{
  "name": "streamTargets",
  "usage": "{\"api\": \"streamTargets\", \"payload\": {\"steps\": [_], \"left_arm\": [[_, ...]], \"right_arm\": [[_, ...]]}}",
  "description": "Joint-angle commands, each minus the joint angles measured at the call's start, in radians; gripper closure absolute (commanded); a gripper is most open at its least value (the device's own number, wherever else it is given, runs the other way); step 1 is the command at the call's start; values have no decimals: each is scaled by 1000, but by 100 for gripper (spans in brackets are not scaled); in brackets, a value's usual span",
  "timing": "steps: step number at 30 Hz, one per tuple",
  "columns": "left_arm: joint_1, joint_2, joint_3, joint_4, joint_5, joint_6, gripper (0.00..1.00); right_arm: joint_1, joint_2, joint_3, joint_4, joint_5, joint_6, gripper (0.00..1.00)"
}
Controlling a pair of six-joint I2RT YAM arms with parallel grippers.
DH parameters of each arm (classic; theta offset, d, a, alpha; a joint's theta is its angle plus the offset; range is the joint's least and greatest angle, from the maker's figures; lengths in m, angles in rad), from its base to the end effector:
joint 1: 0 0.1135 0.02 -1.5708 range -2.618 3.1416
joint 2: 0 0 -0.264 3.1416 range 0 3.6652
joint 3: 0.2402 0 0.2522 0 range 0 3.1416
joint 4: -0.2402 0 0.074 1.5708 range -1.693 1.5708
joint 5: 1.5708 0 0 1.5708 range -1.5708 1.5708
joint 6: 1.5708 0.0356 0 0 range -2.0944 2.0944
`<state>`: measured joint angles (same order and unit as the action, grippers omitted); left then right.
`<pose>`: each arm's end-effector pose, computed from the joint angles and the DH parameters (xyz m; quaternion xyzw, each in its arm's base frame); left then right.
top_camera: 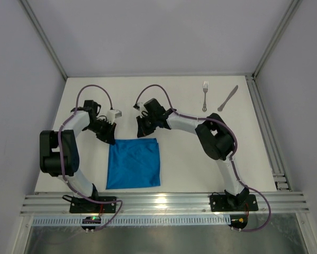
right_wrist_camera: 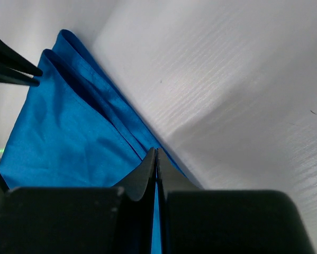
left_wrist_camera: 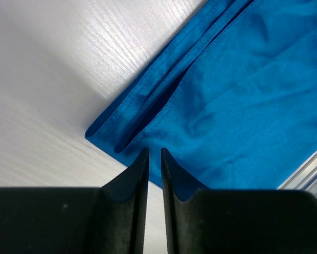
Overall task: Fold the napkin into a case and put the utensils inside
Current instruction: Smooth out the square-folded napkin at the center of the board.
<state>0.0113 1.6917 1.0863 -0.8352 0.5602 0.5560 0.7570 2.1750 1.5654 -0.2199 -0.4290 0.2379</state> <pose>0.3011 -0.0155 0.1822 0.2753 0.9188 -0.2474 0.1372 0.3366 0.3383 0.1612 -0.3082 0.8604 0.3432 0.2164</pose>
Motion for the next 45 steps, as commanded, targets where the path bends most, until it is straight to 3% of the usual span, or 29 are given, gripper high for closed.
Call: {"api": "streamTargets", "payload": {"steps": [1, 4, 7, 27, 37, 38, 42, 45], "left_arm": [[-1, -41, 27, 1, -12, -8, 81], [-1, -46, 21, 21, -42, -33, 69], [1, -37, 24, 44, -58, -56, 64], [10, 34, 8, 68, -74, -70, 63], [10, 31, 0, 87, -74, -67, 71], [9, 31, 0, 88, -71, -68, 73], [9, 25, 4, 88, -30, -71, 100], [10, -6, 4, 93, -5, -82, 100]], "right_arm": [[-1, 32, 30, 37, -17, 32, 96], [1, 42, 27, 42, -14, 41, 96], [-1, 46, 24, 39, -8, 41, 96], [-1, 37, 18, 17, 18, 29, 96], [-2, 39, 15, 13, 19, 23, 96], [-1, 37, 15, 11, 21, 21, 96], [-2, 35, 10, 8, 21, 18, 96], [-2, 39, 8, -1, 29, 12, 96]]}}
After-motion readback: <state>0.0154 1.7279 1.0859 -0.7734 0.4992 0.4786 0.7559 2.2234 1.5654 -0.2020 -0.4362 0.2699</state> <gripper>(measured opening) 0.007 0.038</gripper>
